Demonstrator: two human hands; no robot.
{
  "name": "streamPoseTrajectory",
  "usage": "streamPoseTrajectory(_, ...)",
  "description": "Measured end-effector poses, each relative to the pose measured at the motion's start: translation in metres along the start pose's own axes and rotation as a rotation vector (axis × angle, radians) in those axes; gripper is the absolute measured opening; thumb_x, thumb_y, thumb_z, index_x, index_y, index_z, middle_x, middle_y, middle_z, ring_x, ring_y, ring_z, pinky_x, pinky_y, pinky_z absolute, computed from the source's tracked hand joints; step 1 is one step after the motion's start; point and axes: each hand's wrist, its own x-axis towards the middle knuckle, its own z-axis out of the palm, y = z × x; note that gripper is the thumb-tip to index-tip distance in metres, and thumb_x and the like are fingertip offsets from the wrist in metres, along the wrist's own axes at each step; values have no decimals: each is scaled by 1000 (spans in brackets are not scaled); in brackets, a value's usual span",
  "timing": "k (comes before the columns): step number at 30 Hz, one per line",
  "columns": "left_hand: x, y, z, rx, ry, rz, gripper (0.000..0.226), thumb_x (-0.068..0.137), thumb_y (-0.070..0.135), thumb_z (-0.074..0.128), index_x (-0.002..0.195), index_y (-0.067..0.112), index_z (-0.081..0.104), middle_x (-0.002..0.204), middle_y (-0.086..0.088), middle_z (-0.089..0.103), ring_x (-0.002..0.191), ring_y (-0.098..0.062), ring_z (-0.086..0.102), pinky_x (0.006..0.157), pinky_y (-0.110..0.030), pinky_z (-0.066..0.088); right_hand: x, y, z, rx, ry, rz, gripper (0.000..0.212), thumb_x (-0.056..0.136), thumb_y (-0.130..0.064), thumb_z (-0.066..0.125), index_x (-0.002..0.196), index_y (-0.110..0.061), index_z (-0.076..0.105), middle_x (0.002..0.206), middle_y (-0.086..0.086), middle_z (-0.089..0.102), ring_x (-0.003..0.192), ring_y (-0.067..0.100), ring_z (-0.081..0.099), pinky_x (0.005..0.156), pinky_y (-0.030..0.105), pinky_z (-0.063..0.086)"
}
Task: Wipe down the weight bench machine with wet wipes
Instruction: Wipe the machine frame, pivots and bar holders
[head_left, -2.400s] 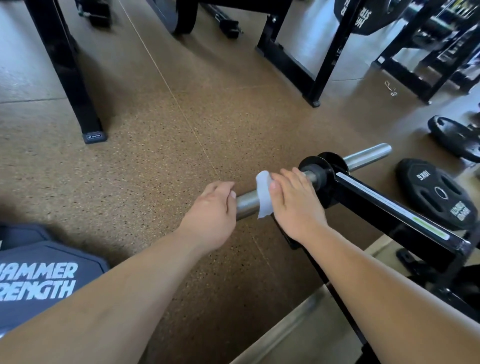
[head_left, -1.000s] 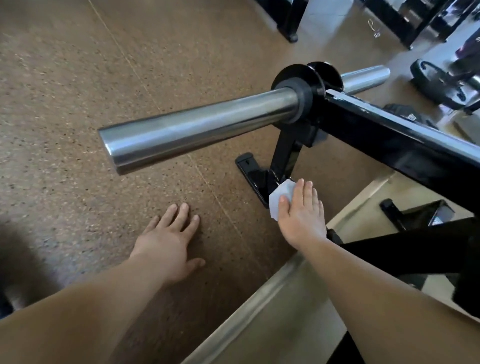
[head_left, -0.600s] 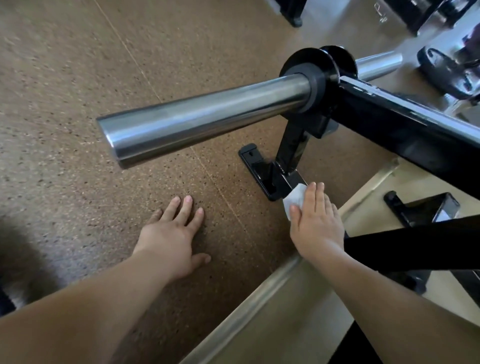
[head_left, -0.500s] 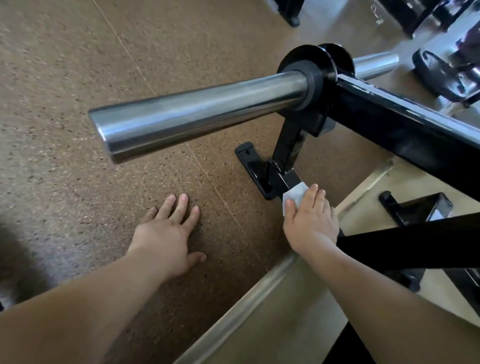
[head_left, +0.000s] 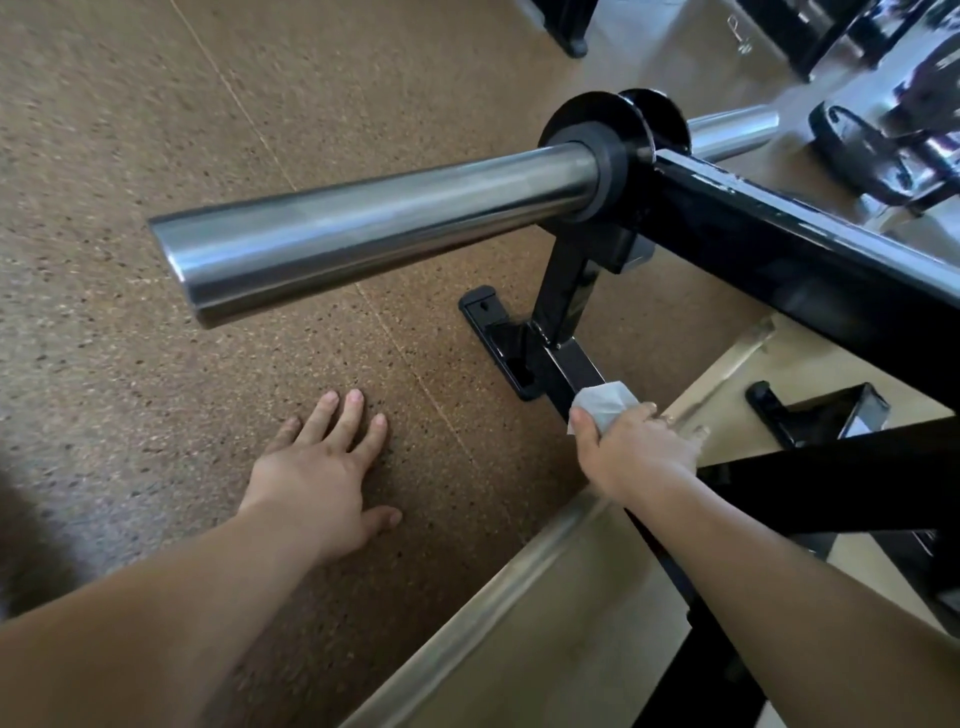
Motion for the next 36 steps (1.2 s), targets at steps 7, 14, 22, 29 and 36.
streamPoseTrajectory(7, 0, 1, 1, -8, -1, -2, 105, 88, 85, 35, 161, 30, -18, 167, -4, -29, 156, -27, -21, 129, -48, 4, 2, -36, 4, 150, 214, -256, 88, 104, -62, 14, 160, 0, -12, 170, 25, -5, 159, 38, 4, 127, 53, 15)
streamPoseTrajectory(14, 0, 0, 0, -18, -2, -2, 105, 88, 85, 36, 161, 32, -18, 167, -3, -30, 156, -26, -21, 129, -48, 4, 8, -19, 4, 122, 144, -272, 91, 102, -67, 12, 161, -1, -12, 171, 22, -8, 160, 33, -3, 130, 49, 5)
streamPoseTrajectory(22, 1, -1, 3, -16, 15, 1, 106, 87, 86, 35, 161, 32, -18, 167, -3, -30, 156, -25, -21, 129, -47, 3, -13, -4, 27, 125, 500, -460, 80, 106, -54, 23, 163, -1, 8, 169, 22, 9, 157, 38, 10, 128, 51, 19)
streamPoseTrajectory(29, -2, -2, 5, 6, 30, 5, 104, 87, 88, 29, 161, 32, -19, 167, -3, -30, 156, -25, -22, 129, -47, 2, -13, 16, 55, 55, 557, -698, 67, 105, -51, 31, 157, -9, 41, 171, 11, 20, 159, 29, 13, 127, 49, 23)
streamPoseTrajectory(36, -2, -2, 6, 19, 32, 3, 105, 86, 88, 28, 161, 32, -20, 167, -3, -30, 156, -25, -21, 129, -46, 3, 21, -6, 15, 5, 411, -659, 65, 105, -64, 13, 165, -39, 2, 170, -2, -24, 157, 19, -22, 130, 44, -2)
